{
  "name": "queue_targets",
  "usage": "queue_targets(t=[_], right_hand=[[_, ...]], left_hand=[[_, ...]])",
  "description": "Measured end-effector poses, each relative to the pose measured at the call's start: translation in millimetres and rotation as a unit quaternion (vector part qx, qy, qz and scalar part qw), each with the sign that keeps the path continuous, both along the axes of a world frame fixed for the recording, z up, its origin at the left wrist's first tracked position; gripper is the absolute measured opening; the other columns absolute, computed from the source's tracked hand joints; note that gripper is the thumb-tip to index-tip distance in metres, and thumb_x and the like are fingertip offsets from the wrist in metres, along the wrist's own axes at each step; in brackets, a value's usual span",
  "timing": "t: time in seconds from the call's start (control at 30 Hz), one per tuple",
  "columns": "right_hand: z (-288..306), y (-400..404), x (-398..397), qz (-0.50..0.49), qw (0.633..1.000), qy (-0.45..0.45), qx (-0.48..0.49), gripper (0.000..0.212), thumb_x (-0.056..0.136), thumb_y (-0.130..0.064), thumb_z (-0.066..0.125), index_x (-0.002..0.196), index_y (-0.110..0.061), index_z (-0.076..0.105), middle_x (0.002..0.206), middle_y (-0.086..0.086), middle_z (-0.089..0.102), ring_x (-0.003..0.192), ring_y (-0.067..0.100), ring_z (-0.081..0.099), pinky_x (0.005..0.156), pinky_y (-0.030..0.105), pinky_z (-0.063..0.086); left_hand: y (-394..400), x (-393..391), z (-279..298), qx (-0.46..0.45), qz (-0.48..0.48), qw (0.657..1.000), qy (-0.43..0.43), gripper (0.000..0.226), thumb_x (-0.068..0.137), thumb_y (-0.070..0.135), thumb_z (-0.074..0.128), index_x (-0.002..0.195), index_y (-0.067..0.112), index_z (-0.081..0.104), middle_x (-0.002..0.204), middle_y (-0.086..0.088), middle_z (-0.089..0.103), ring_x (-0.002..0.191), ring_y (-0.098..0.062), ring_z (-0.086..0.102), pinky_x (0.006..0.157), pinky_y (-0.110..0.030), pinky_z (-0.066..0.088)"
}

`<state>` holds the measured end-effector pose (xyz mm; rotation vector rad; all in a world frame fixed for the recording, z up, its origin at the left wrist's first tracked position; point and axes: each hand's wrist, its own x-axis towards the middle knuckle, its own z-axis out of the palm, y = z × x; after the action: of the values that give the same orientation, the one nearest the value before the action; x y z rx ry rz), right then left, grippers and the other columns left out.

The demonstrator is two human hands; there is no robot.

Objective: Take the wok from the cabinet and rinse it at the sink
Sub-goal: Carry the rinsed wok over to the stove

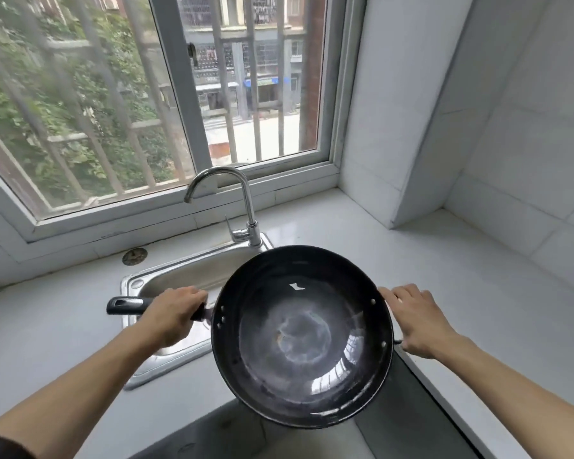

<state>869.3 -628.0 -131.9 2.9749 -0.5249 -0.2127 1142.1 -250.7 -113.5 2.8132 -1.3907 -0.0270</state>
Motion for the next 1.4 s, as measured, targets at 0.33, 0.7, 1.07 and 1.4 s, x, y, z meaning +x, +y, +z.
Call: queue_targets(t=[0.33, 0.7, 1.07, 1.4], right_hand=[[26.7, 17.3, -131.5, -0.195, 0.98, 0.009, -0.049, 0.101, 0.067, -0.022, 0.073, 0.151, -0.026, 0.016, 0.137, 0.0, 0.043, 0.128, 0.024, 0.034, 0.101, 0.034, 0.034], [13.0, 37.7, -276.4, -0.353, 0.935, 0.022, -0.036, 0.099, 0.071, -0.017, 0.07, 0.151, -0.023, 0.014, 0.137, -0.001, 0.042, 0.127, 0.024, 0.033, 0.105, 0.038, 0.032], [-19.4, -56.3, -338.8, -0.365, 0.931, -0.026, -0.005, 0.094, 0.078, -0.027, 0.07, 0.153, -0.024, 0.015, 0.136, -0.003, 0.042, 0.127, 0.023, 0.034, 0.106, 0.036, 0.031], [-29.3, -152.3, -350.4, -0.343, 0.939, -0.014, 0.001, 0.099, 0.075, -0.018, 0.073, 0.153, -0.022, 0.013, 0.141, 0.0, 0.039, 0.13, 0.024, 0.031, 0.109, 0.035, 0.029]], left_hand=[[-104.1, -8.2, -10.5, -0.095, -0.208, 0.973, 0.041, 0.022, 0.079, 0.008, 0.062, 0.093, 0.022, 0.054, 0.088, 0.003, 0.056, 0.078, -0.023, 0.055, 0.063, -0.039, 0.047], [-217.2, -93.1, -13.8, -0.073, -0.349, 0.933, 0.046, 0.022, 0.08, 0.007, 0.057, 0.086, 0.027, 0.051, 0.084, 0.008, 0.049, 0.079, -0.019, 0.049, 0.065, -0.036, 0.044], [-325.5, -155.0, -14.3, -0.045, -0.361, 0.93, 0.044, 0.018, 0.081, 0.01, 0.059, 0.082, 0.026, 0.051, 0.079, 0.009, 0.049, 0.074, -0.016, 0.049, 0.063, -0.034, 0.044], [-388.4, -179.2, -15.7, -0.047, -0.341, 0.938, 0.04, 0.022, 0.075, 0.001, 0.065, 0.083, 0.019, 0.056, 0.076, 0.006, 0.051, 0.068, -0.02, 0.05, 0.055, -0.037, 0.044]])
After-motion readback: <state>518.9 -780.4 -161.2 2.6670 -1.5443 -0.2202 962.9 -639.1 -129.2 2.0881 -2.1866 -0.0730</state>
